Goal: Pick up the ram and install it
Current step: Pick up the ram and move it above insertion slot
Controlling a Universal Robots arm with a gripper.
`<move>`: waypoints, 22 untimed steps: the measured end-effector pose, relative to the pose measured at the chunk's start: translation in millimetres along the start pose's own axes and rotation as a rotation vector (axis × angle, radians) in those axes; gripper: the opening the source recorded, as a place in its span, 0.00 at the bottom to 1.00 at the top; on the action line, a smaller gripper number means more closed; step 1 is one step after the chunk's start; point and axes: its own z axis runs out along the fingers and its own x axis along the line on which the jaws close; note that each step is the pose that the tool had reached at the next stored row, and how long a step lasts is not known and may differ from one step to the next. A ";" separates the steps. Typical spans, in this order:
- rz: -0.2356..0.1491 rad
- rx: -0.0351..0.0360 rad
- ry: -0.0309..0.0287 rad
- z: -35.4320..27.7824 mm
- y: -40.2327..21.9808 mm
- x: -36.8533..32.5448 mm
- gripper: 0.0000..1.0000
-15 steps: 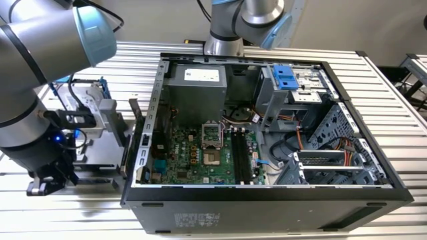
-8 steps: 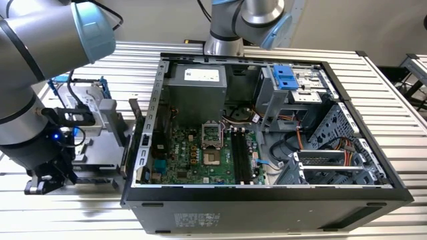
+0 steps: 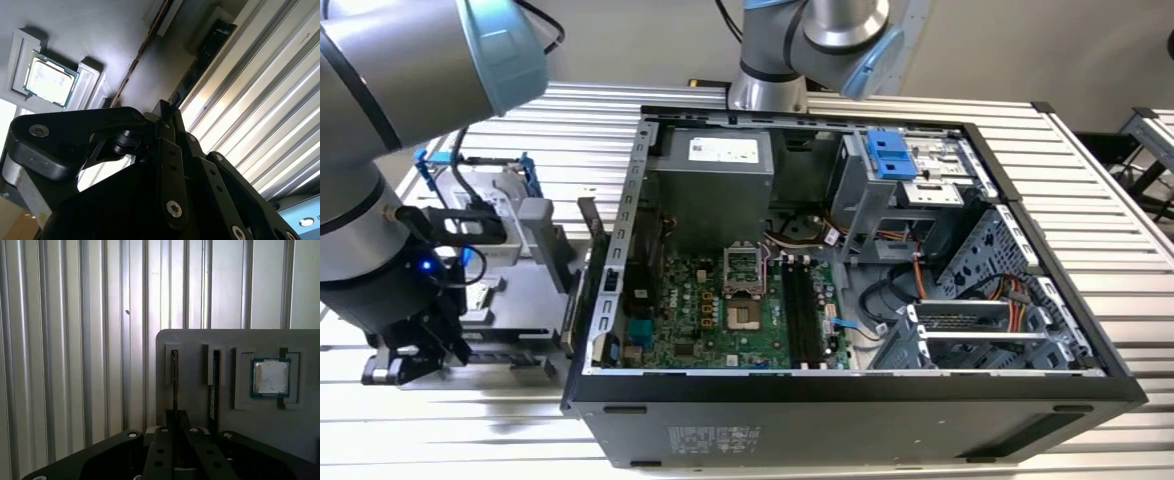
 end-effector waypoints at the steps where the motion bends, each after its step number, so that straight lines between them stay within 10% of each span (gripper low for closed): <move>1: 0.000 0.0000 0.0001 -1.2 0.1 0.0 0.00; 22: 0.000 0.0000 0.0000 -20.3 0.4 0.2 0.00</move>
